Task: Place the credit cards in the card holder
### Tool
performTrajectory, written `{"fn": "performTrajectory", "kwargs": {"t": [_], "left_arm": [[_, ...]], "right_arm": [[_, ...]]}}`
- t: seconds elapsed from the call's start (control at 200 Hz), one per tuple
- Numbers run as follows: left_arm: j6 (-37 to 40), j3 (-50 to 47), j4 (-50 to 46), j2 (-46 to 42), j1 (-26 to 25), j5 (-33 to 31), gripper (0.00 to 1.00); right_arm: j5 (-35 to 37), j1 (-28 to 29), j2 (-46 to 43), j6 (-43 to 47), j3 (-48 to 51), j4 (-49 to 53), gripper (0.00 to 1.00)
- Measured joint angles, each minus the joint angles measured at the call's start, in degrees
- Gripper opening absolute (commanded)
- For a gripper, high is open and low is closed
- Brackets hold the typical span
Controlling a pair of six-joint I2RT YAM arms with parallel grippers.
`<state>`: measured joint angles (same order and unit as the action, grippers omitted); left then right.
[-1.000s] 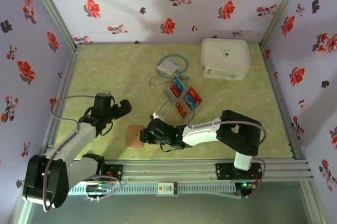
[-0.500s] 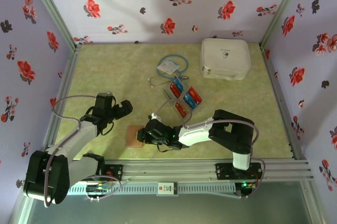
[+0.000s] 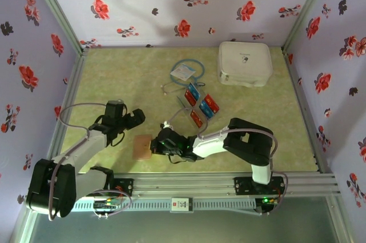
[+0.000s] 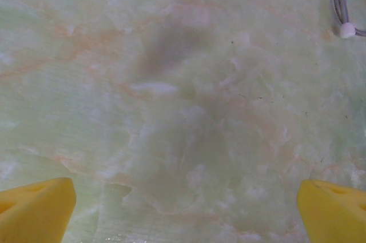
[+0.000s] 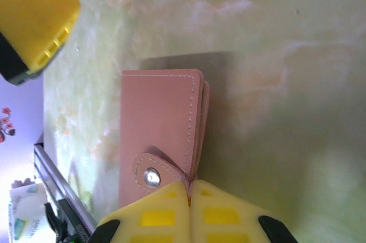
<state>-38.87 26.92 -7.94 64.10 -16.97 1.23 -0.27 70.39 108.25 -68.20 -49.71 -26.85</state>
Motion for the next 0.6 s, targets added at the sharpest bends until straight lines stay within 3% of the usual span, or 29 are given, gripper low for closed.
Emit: {"fn": "performTrajectory", "kwargs": {"t": [0.2, 0.385, 0.6], "left_arm": [[0.3, 2.3, -1.1, 0.5, 0.0, 0.6, 1.0], [0.4, 6.9, -0.9, 0.5, -0.1, 2.6, 1.0], [-1.6, 9.1, 3.8, 0.9, -0.1, 9.2, 1.0]], "right_arm": [[-2.8, -5.3, -2.1, 1.0, 1.7, -1.0, 0.0], [-5.8, -11.8, -11.6, 5.8, 2.2, 4.7, 0.0], [-10.4, -20.0, -20.8, 11.2, 1.6, 10.7, 0.0]]}}
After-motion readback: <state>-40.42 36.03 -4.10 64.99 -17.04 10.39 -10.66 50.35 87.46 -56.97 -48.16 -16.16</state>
